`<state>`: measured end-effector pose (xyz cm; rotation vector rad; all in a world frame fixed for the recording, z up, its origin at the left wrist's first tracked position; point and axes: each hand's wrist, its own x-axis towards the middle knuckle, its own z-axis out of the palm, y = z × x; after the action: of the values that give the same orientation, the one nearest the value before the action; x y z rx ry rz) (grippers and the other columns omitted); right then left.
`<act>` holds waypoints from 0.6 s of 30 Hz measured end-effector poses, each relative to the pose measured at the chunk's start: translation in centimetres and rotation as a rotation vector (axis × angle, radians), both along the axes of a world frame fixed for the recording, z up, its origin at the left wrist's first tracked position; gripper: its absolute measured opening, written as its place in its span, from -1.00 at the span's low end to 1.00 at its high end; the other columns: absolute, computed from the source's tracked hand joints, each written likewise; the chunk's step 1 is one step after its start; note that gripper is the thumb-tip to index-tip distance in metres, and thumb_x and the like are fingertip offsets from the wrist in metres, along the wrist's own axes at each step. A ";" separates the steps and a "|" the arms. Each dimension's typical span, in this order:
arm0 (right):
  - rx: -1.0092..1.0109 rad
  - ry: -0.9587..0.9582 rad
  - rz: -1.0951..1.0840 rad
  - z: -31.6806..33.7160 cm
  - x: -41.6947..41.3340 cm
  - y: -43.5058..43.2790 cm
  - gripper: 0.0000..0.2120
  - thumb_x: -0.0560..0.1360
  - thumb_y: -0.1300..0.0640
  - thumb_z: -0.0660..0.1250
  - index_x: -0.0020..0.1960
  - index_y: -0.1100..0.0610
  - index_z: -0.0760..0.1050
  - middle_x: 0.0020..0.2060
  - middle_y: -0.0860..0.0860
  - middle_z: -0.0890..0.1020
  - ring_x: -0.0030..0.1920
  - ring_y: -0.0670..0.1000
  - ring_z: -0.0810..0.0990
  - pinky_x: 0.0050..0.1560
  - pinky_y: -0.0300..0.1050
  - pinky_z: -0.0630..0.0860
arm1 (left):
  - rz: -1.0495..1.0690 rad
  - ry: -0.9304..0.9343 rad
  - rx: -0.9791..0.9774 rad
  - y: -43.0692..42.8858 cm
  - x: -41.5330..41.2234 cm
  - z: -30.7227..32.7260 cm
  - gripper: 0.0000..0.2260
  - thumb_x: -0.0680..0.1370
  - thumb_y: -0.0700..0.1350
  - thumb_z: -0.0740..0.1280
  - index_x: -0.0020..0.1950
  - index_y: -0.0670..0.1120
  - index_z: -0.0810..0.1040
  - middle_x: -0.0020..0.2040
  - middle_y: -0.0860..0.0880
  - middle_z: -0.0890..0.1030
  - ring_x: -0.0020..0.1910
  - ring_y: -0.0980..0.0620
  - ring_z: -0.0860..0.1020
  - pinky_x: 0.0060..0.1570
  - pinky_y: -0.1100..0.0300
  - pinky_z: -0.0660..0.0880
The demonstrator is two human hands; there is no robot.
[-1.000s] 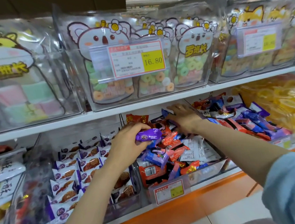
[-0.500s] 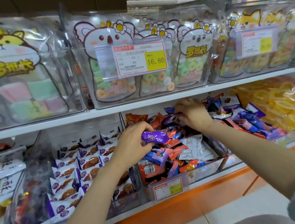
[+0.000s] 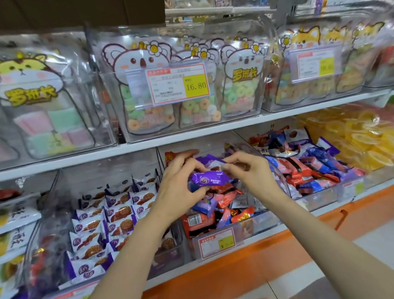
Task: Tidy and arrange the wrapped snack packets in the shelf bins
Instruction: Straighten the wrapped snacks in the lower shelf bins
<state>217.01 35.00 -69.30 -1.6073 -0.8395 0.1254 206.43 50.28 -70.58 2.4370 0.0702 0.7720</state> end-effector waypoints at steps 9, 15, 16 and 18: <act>-0.171 -0.070 0.007 -1.2 1.9 0.9 -0.73 0.50 0.21 0.36 0.13 -0.08 0.51 0.01 -0.08 0.63 -0.11 -0.08 0.59 0.04 -0.19 0.54 | 0.226 -0.062 0.197 3.3 -4.4 0.7 -0.71 0.36 0.08 0.35 0.03 0.15 0.37 -0.08 0.09 0.39 -0.08 0.08 0.35 -0.07 0.12 0.22; -0.431 -0.087 0.136 -2.7 2.9 0.7 -0.65 0.43 0.07 0.45 0.20 -0.08 0.51 0.19 -0.06 0.56 0.12 -0.12 0.51 0.14 -0.22 0.47 | 0.533 0.057 0.358 6.2 -5.3 -0.5 -0.44 0.28 -0.16 0.56 0.19 -0.12 0.39 -0.02 -0.22 0.52 -0.03 -0.22 0.49 -0.09 -0.07 0.42; -0.475 -0.149 0.178 -3.1 2.6 0.9 -0.60 0.42 0.03 0.46 0.24 -0.07 0.50 0.23 -0.07 0.52 0.20 -0.12 0.45 0.24 -0.19 0.38 | 0.563 0.130 0.393 6.6 -5.2 -1.0 -0.39 0.24 -0.12 0.59 0.20 -0.12 0.42 0.04 -0.22 0.50 0.02 -0.23 0.46 -0.05 -0.09 0.40; -0.539 -0.307 0.228 -3.8 1.9 1.7 -0.54 0.40 -0.03 0.46 0.28 -0.08 0.48 0.32 -0.06 0.42 0.33 -0.07 0.31 0.33 -0.18 0.20 | 0.559 0.272 0.400 6.9 -5.0 -1.8 -0.33 0.21 0.02 0.60 0.25 -0.12 0.45 0.12 -0.22 0.47 0.10 -0.25 0.42 0.04 -0.14 0.37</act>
<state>218.93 36.71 -73.06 -2.0600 -1.3061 0.2903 201.47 57.18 -72.34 2.9344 0.7991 0.7258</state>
